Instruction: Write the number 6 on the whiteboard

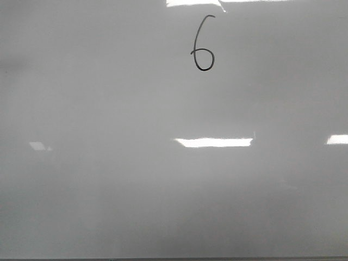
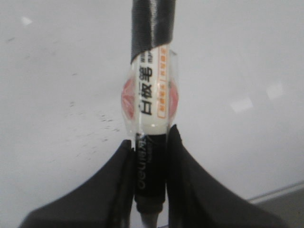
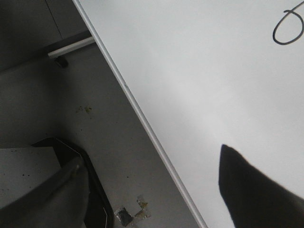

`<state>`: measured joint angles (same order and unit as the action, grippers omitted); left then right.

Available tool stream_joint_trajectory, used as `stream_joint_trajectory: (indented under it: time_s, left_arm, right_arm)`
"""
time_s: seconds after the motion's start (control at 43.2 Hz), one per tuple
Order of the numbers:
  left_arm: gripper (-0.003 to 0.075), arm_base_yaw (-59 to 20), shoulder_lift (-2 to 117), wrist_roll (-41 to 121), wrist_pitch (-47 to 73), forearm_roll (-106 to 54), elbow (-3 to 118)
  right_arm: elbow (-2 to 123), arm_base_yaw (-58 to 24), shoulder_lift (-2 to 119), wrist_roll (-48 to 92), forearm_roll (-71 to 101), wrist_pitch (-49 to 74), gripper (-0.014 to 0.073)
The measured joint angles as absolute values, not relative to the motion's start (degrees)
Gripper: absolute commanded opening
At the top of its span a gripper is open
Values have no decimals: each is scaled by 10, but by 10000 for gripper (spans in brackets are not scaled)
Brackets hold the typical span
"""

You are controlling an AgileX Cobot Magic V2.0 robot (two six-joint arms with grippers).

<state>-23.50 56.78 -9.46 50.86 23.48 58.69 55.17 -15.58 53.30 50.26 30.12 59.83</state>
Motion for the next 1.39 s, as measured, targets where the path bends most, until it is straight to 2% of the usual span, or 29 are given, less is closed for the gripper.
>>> stream_joint_trajectory:
  time_s: [0.255,0.486,0.764,1.157,1.25,1.389]
  left_arm:
    - [114,-86,517,-189,262,239,417]
    - [114,-8,575,-233,42,233,338]
    - [114,12,681,-238,-100,232,335]
    - [121,12,818,-238,-220,233,335]
    - [160,12,833,-238,-238,233,335]
    - [294,12,844,-238,-256,233,335]
  right_arm:
    - [552,-156,533,503,301,598,583]
    - [552,-156,533,501,301,598,583]
    - [552,-156,533,501,301,598,583]
    - [552,-156,533,501,301,598,583]
    - [552,-156,533,501,302,598,583]
    - [552,-156,533,501,307,598,583]
